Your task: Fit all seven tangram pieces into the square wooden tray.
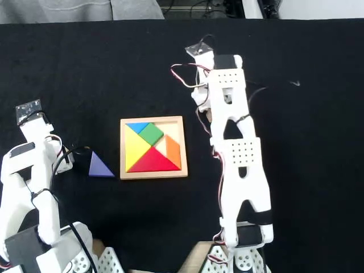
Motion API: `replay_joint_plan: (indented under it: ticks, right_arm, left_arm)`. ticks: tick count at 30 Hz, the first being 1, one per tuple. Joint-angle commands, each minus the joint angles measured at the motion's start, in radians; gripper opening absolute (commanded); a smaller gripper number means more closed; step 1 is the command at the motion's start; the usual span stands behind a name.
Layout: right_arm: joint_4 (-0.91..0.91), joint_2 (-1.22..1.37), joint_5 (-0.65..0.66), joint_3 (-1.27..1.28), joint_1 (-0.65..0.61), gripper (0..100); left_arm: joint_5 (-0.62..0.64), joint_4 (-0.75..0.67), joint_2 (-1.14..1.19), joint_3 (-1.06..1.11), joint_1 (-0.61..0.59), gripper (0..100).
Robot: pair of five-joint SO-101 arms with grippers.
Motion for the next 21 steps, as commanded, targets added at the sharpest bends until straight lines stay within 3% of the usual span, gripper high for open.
replay_joint_plan:
  ticks: [1,12,15,21]
  right_arm:
    - [0.029,-0.013,0.008,-0.008,-0.012,14.7]
    - [0.037,-0.022,0.002,-0.071,-0.018,0.9]
    - [0.038,-0.044,0.000,-0.068,-0.018,1.0]
    - [0.038,-0.294,-0.089,0.173,-0.037,1.0]
  left_arm:
    - [0.005,-0.015,-0.028,-0.004,-0.007,15]
    - [0.005,-0.015,-0.028,-0.005,-0.007,15]
    - [0.005,-0.015,-0.028,-0.005,-0.007,15]
    - [0.005,-0.015,-0.028,-0.005,-0.007,15]
